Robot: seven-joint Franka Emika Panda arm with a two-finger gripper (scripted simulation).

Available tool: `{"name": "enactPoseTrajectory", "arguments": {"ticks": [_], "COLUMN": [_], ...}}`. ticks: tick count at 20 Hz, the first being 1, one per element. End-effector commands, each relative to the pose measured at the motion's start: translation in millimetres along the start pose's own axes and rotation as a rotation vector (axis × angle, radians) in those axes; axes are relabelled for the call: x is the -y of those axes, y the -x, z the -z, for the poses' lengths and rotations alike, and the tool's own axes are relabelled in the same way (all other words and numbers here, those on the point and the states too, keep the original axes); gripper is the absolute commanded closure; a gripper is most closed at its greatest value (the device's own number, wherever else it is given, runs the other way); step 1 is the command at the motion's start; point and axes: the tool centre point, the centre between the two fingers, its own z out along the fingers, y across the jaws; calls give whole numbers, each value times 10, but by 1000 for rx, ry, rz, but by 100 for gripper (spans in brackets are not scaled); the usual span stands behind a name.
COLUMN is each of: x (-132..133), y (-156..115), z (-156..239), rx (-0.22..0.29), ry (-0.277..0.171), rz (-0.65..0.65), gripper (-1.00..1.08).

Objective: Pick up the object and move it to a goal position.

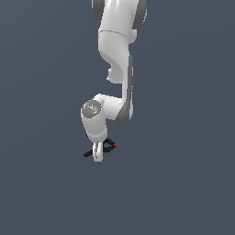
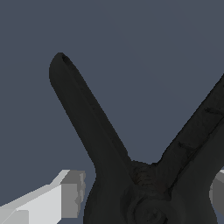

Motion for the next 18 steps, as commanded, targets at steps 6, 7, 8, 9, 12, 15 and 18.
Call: {"name": "enactPoseTrajectory", "arguments": {"ticks": [6,7,8,9,12,15,18], "x": [-20,5,5,3,-5,-21,-45], "y": [5,-8,-6,-1,38,110,219], "z": [-33,8,10,17,66,154,290], "rx": [1,-1,-1,-1,-1,0,0], "ry": [6,-2,-2,-2,-2,-1,-1], "rz": [1,-1,-1,-1,-1,-1,-1], "gripper": [108,108,108,108,108,108,108]}}
